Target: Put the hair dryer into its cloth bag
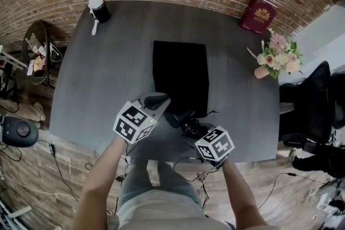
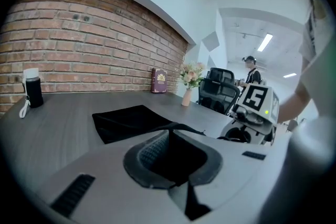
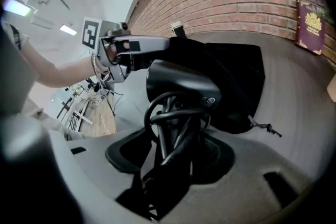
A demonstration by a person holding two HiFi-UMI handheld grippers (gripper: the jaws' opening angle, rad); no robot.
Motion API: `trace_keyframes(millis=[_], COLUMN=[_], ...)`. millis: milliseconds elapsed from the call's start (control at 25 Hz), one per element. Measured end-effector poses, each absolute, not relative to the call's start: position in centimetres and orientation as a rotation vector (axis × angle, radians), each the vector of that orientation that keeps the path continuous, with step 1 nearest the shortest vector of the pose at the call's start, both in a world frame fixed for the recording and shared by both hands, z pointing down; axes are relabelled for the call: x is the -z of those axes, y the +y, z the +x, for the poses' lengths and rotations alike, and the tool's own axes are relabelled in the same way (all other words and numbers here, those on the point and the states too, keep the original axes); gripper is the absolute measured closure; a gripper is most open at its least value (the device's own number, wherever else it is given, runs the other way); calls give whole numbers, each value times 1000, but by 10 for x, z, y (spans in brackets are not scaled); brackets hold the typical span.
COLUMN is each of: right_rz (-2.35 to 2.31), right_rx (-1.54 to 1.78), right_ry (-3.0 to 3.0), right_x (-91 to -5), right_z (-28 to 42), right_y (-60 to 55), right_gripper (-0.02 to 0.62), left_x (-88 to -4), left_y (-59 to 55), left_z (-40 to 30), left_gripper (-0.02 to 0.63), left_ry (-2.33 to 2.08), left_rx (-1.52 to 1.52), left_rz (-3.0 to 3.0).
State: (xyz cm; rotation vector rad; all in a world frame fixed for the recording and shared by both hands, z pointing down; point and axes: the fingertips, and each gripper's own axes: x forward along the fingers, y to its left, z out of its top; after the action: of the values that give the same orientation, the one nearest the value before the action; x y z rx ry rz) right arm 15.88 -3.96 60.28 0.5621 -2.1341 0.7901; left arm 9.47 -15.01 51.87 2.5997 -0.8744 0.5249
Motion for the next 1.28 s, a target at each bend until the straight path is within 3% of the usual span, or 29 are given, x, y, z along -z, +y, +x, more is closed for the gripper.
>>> trace_keyframes(millis=[760, 1280], right_rz=[1089, 1174], right_rx=[-863, -794], right_ry=[-2031, -1989], right_x=[-610, -630], right_z=[148, 140], right_y=[-128, -151], right_gripper=[374, 364], left_x=[-509, -533], left_y=[-138, -134], left_z=[111, 100], left_gripper=[584, 584], left_ry=[-704, -685], left_rx=[-453, -470], left_rz=[2654, 2591])
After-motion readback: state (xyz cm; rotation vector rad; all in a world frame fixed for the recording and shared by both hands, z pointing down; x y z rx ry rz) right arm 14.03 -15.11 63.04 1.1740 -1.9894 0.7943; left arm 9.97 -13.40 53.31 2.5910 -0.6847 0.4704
